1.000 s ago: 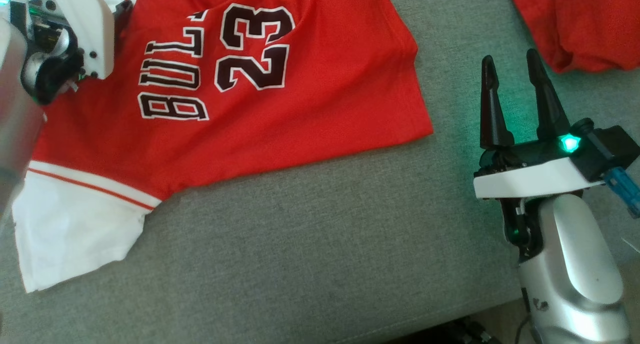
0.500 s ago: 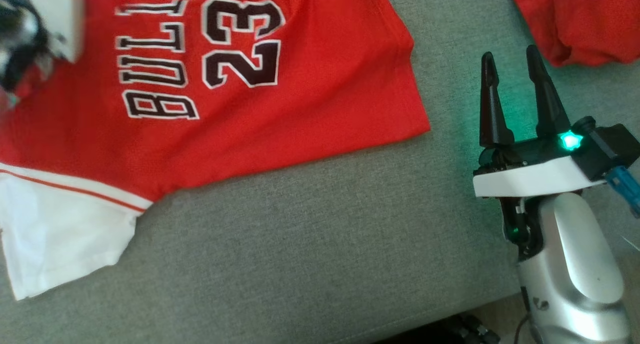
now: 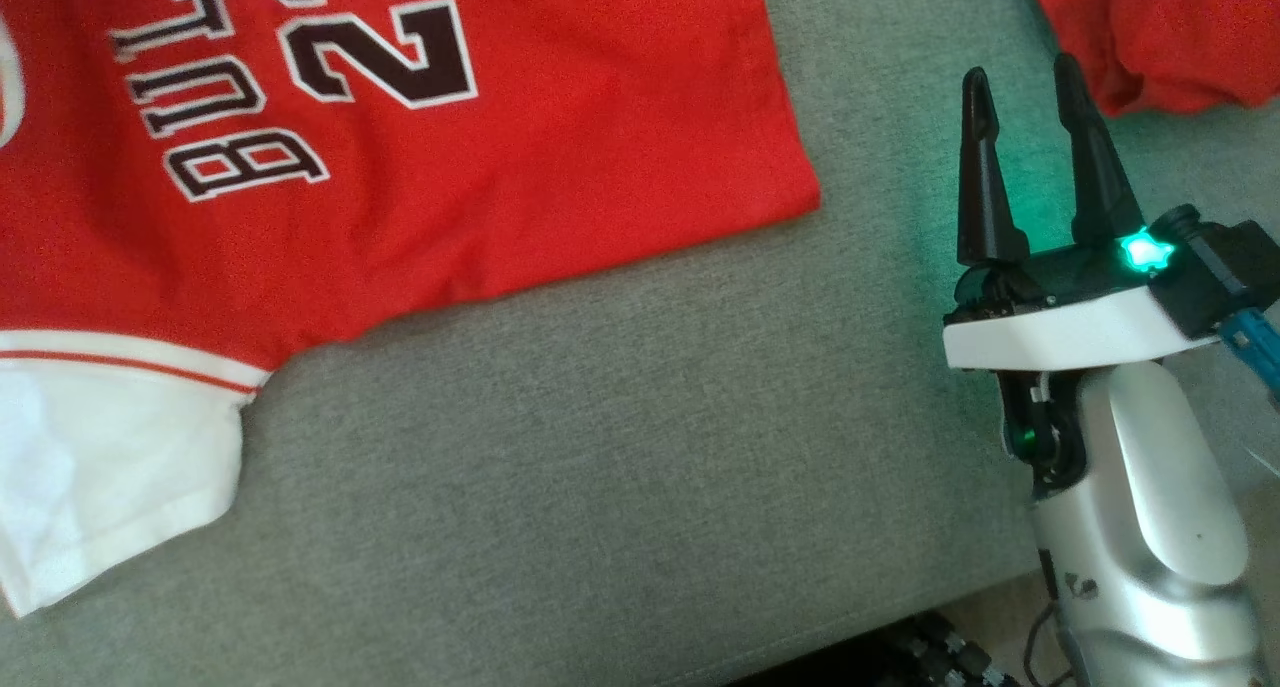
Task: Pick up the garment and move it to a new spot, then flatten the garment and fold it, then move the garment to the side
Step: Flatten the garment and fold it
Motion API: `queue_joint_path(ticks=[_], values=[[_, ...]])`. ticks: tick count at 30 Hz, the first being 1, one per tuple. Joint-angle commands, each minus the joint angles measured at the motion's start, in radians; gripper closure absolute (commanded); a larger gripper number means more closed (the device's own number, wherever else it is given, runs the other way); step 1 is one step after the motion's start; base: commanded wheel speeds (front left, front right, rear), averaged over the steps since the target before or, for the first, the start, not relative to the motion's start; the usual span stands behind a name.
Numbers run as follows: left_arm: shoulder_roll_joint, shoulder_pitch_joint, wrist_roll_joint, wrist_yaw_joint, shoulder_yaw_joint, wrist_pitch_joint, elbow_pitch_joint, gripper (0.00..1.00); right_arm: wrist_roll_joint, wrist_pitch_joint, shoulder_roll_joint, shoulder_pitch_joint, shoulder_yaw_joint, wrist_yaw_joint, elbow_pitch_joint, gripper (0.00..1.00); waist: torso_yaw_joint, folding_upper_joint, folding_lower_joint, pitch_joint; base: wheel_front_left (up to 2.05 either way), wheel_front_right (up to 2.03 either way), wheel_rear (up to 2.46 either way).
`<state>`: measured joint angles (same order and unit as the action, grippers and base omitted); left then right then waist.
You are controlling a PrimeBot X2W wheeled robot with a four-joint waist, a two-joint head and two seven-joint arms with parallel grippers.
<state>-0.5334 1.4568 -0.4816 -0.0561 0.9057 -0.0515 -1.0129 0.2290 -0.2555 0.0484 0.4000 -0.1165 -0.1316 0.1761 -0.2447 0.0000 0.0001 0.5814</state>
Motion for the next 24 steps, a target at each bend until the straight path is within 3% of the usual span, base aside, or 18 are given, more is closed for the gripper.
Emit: queue_joint_path(ticks=[1,8,15,21,24], values=[[-0.025,0.068,0.004,-0.004,-0.022,0.012,0.001,0.00,0.004,-0.006,0.002,-0.001,-0.012,0.001,-0.030,0.00,0.006,0.0000,-0.0001,-0.004,0.00,0.00,0.00],[0.042,0.031,-0.038,0.038,-0.033,0.097,-0.084,0.00,-0.018,-0.006,0.002,-0.006,0.002,0.001,-0.021,0.00,0.058,0.0000,-0.0001,-0.058,0.00,0.00,0.00],[0.109,-0.078,-0.116,0.072,-0.081,0.257,-0.115,0.00,-0.058,-0.006,0.002,-0.033,0.051,0.001,-0.005,0.00,0.151,0.0000,-0.0001,-0.170,0.00,0.00,0.00],[0.151,-0.225,-0.175,0.073,-0.140,0.311,-0.052,0.00,-0.092,-0.006,0.002,-0.091,0.109,0.001,0.008,0.00,0.250,0.0000,-0.0001,-0.268,0.00,0.00,0.00],[0.150,-0.327,-0.187,0.045,-0.208,0.313,0.071,0.00,-0.107,-0.006,0.002,-0.122,0.130,0.001,0.014,0.00,0.294,0.0000,-0.0001,-0.311,0.00,0.00,0.00]])
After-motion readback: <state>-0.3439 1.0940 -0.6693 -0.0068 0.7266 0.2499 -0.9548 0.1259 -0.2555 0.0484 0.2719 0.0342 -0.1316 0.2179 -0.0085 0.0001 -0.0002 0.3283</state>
